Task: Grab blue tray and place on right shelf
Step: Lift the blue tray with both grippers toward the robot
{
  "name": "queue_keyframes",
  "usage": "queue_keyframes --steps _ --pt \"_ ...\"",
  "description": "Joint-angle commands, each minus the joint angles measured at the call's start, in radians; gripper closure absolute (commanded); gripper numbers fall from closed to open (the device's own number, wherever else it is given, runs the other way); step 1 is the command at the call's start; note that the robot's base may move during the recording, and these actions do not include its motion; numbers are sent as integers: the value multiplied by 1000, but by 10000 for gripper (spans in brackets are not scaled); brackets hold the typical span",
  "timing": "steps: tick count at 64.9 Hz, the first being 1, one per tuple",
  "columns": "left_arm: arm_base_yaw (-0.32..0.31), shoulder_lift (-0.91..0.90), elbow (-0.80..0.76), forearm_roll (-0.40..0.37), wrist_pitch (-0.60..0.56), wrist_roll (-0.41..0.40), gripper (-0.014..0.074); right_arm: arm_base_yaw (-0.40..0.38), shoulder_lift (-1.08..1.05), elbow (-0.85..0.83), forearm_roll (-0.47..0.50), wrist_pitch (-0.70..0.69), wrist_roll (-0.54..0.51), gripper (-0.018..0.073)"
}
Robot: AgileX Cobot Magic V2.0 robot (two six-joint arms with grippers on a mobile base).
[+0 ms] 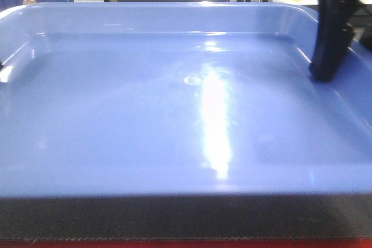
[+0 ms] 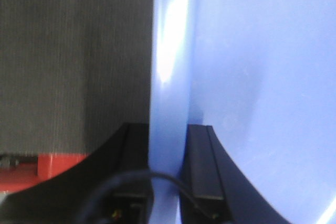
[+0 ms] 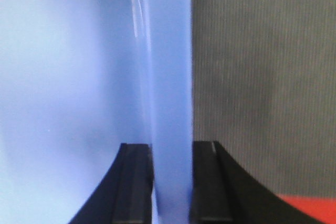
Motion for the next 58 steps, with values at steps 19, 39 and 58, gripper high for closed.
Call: queue_keyframes --steps 19,39,58 --pt "-75 -80 16 50 -25 -40 613 12 -83 19 -8 -48 38 345" --pt "-75 -80 16 43 -25 -40 613 12 -83 19 -8 -41 38 345" --pt "-75 -80 16 43 -4 -40 613 12 -83 19 -8 -41 38 345"
